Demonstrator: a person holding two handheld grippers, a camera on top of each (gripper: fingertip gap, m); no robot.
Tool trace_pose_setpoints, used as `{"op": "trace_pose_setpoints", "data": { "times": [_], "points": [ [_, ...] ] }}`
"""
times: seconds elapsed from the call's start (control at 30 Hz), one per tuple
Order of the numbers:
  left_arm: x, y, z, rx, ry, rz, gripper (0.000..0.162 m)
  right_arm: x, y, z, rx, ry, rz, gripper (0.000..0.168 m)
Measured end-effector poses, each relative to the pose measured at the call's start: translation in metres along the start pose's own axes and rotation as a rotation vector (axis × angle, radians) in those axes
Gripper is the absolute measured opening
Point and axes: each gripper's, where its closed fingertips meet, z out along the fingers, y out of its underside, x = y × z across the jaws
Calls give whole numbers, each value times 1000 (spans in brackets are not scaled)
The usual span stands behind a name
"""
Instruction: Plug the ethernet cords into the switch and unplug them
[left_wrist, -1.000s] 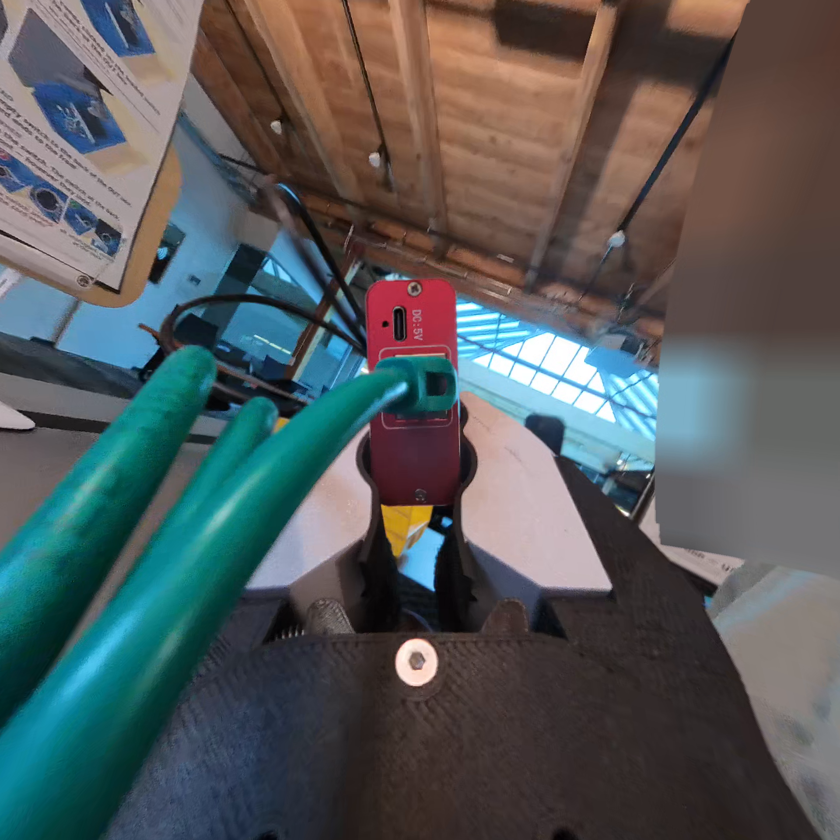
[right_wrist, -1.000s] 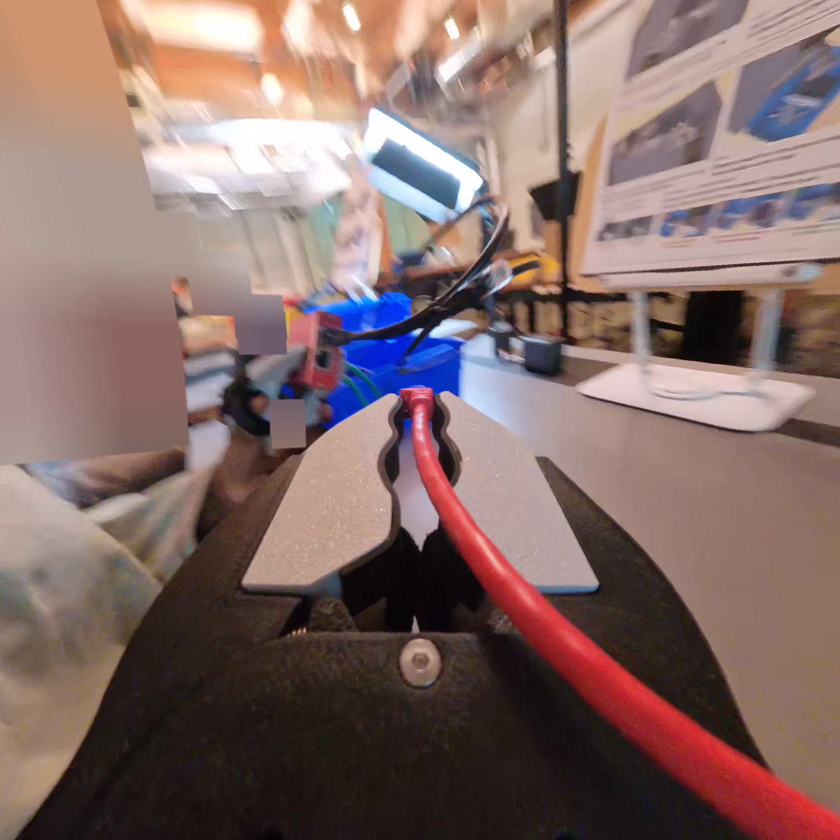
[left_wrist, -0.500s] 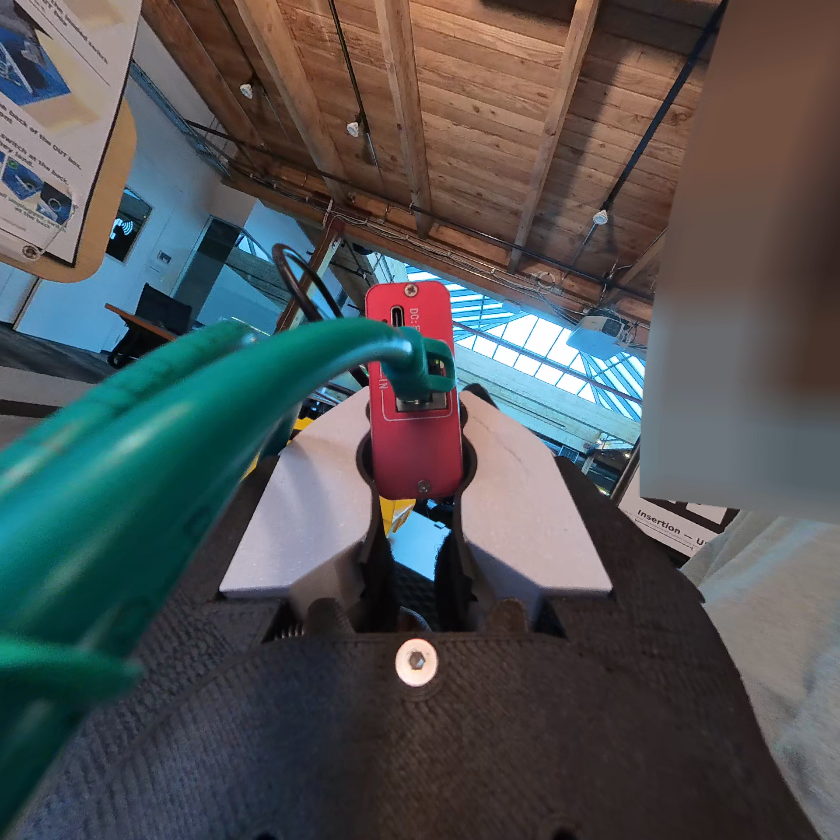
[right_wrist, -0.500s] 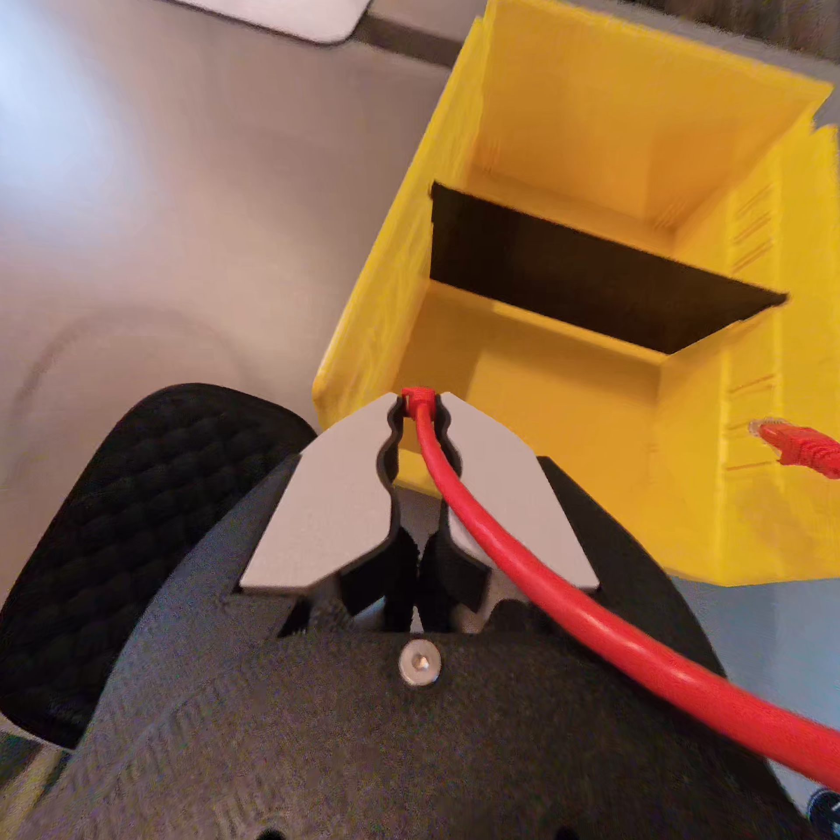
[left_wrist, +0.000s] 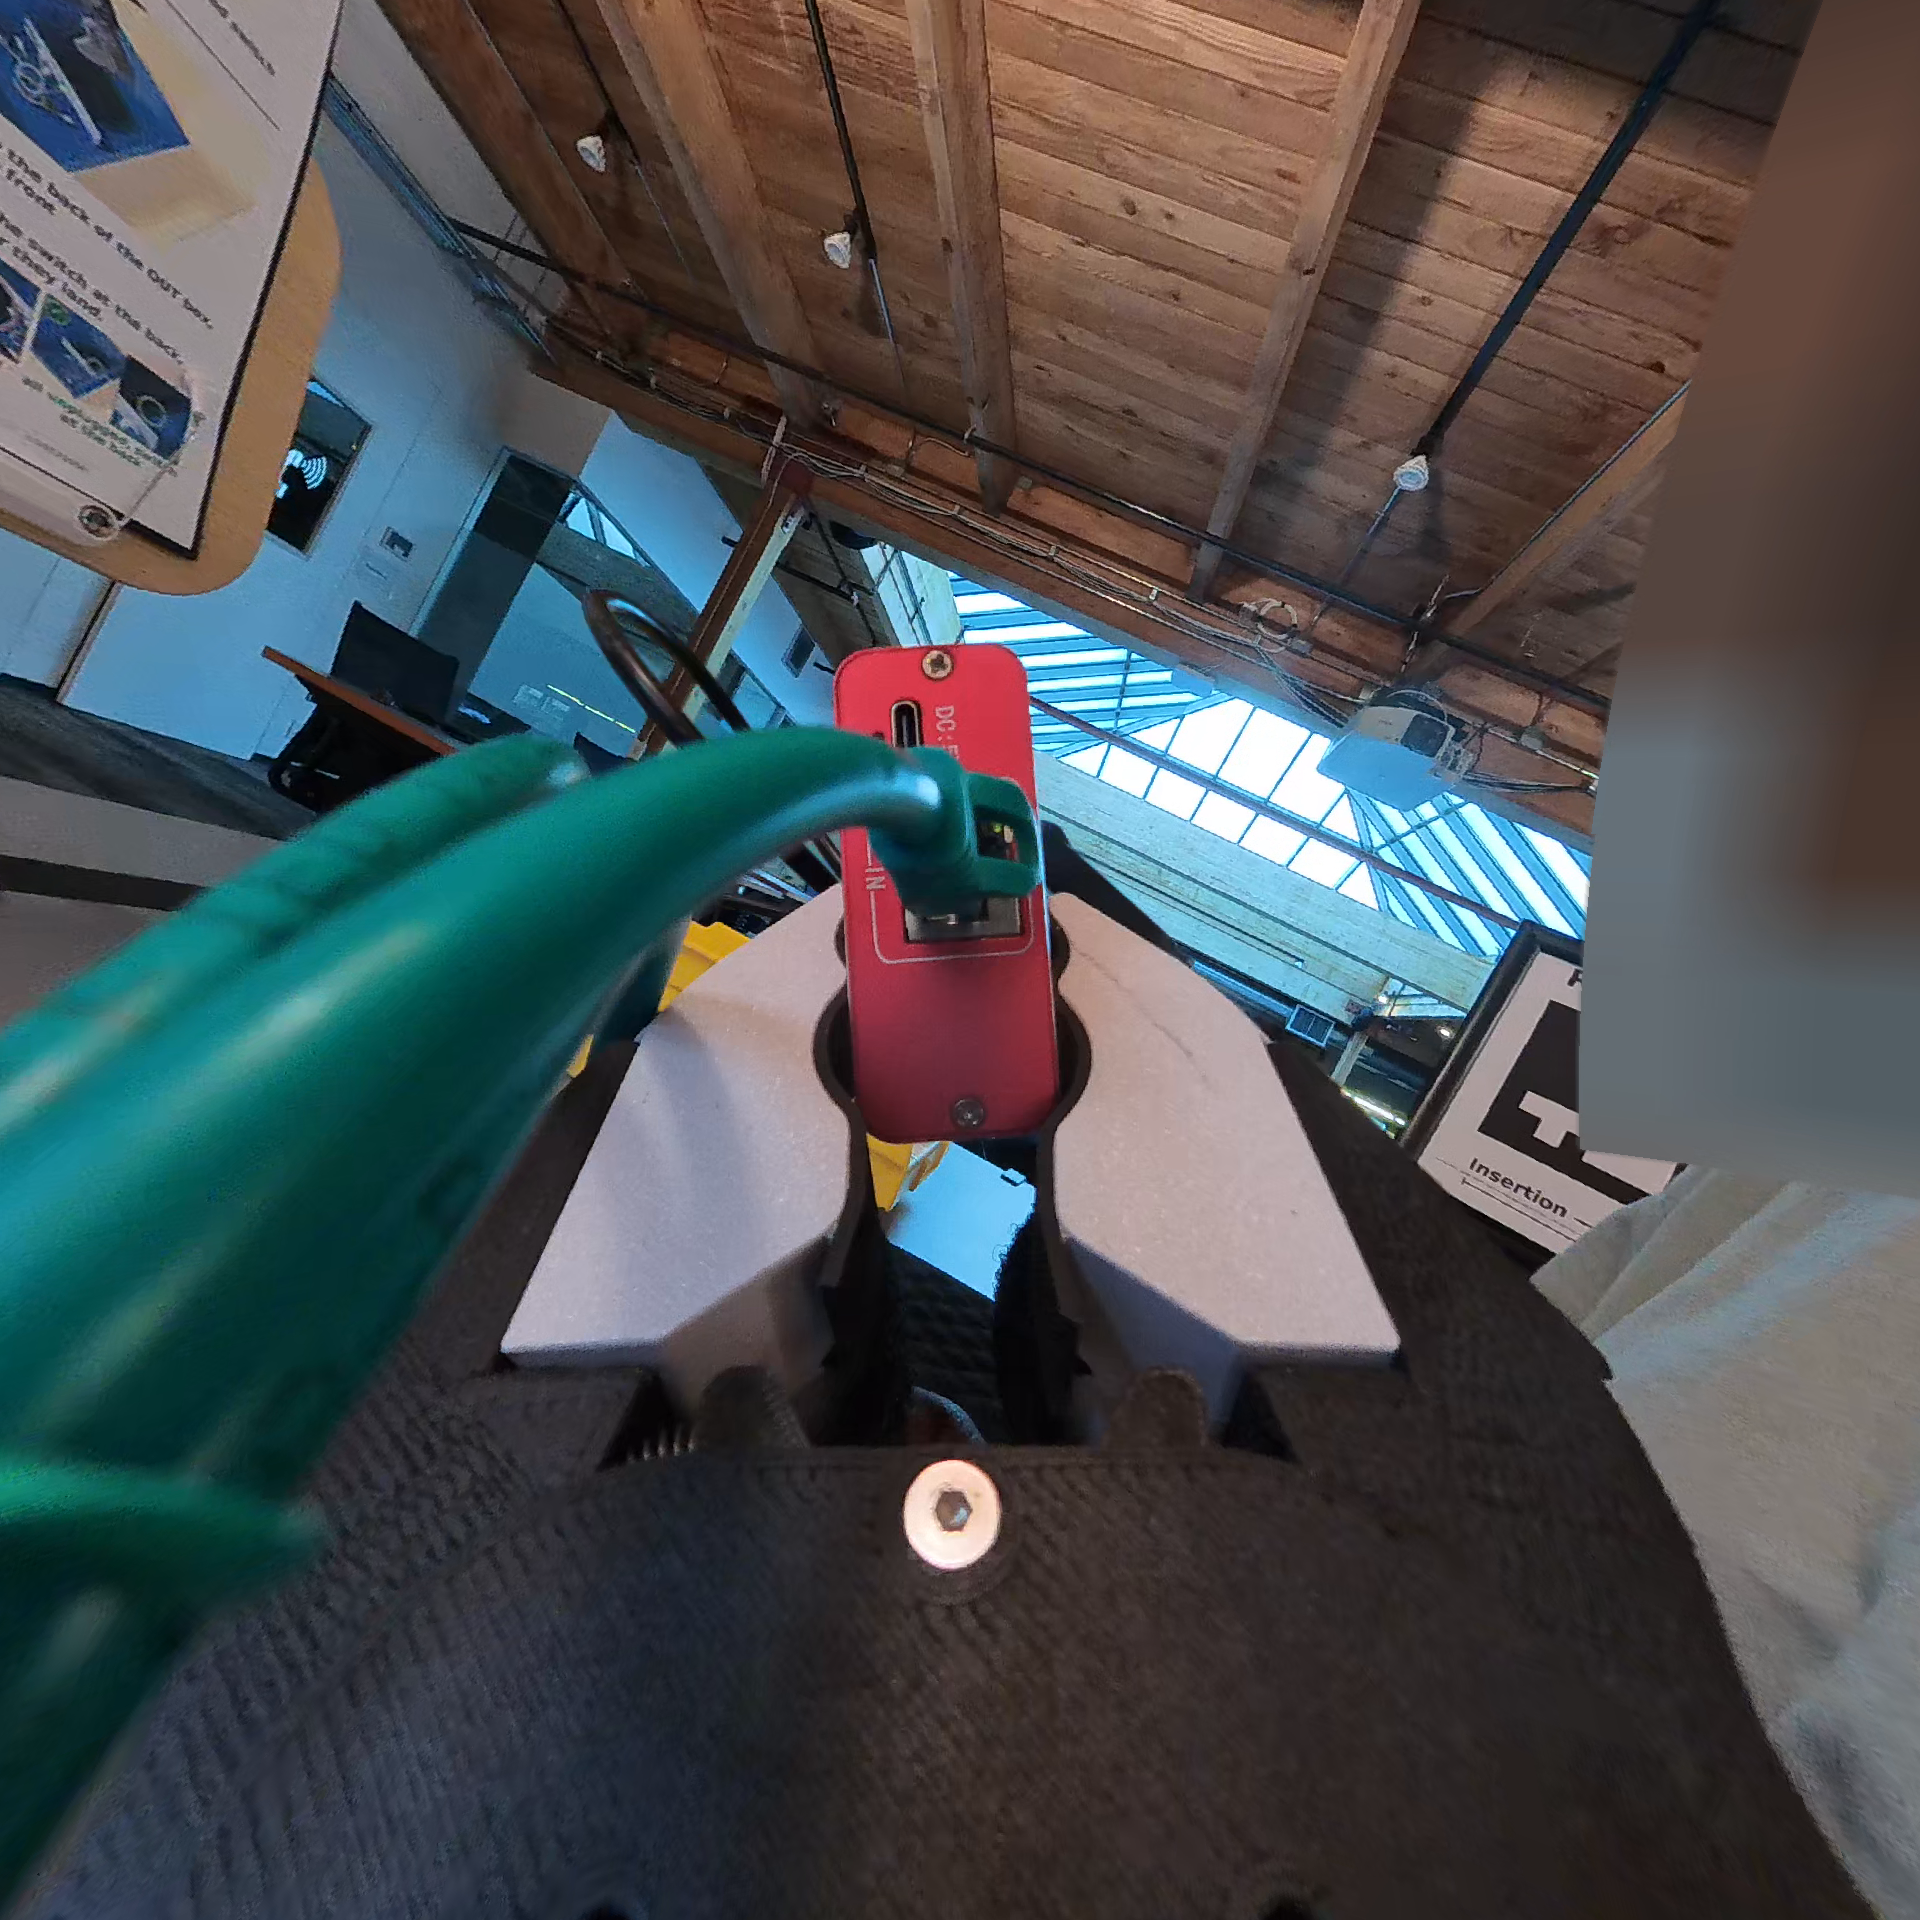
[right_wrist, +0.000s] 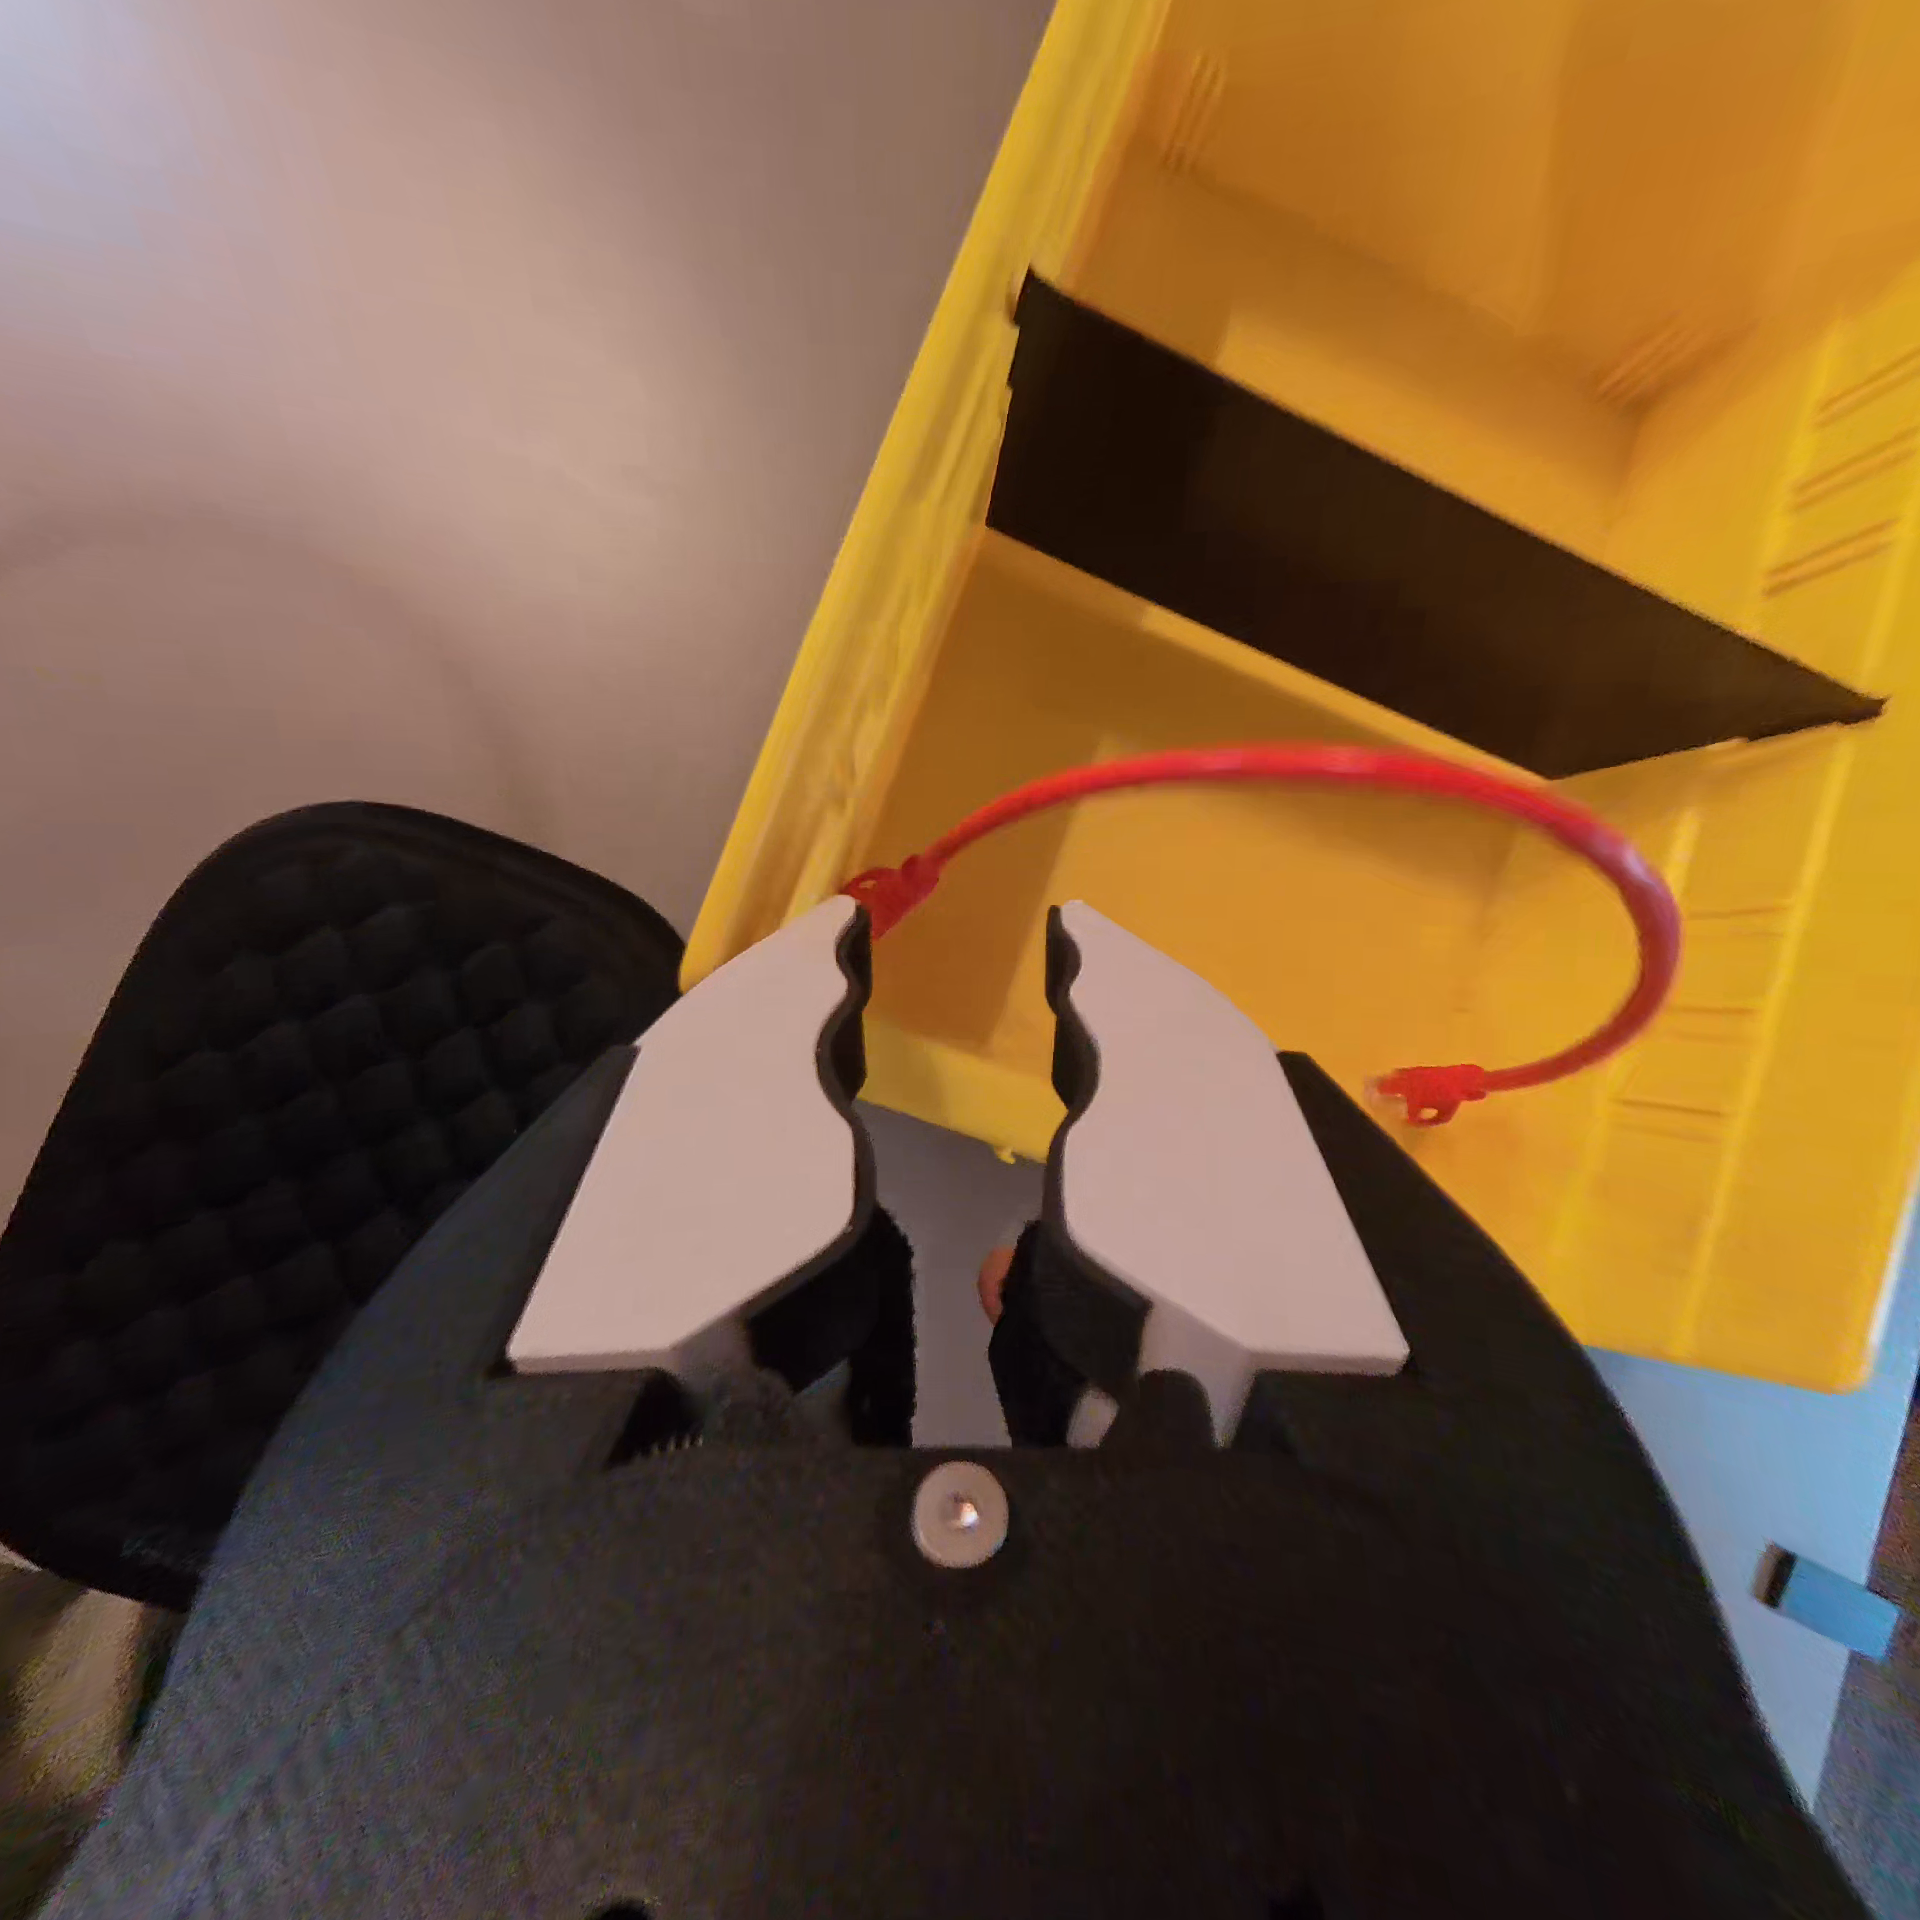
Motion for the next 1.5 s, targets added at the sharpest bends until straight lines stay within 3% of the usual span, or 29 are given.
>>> {"op": "trace_pose_setpoints", "data": {
  "times": [0.2,0.27,0.37,0.5,0.63,0.77,0.97,1.13,1.5],
  "points": [
    [-3,-1,-1,11,-13,-13,29,23,-18,-10,127,114,-39,34],
    [-5,-2,-2,14,-19,-16,29,15,-32,-17,239,84,-42,35],
    [-8,-3,-3,28,-31,-32,29,-36,-68,-44,546,-203,-26,34],
    [-13,-8,-6,67,-45,-72,29,-124,-93,-104,888,-824,70,30],
    [-16,-12,-8,99,-52,-99,29,-207,-82,-107,837,-1290,166,26],
    [-14,-11,-8,94,-42,-90,29,-268,-91,-84,774,-1465,306,38],
    [-6,-3,-3,42,-19,-43,29,-281,-126,-83,927,-1489,396,35],
    [1,3,1,2,3,3,30,-282,-126,-88,989,-1474,323,18],
    [3,10,4,-46,-10,73,28,-281,-121,-90,1055,-1356,139,19]
  ]
}}
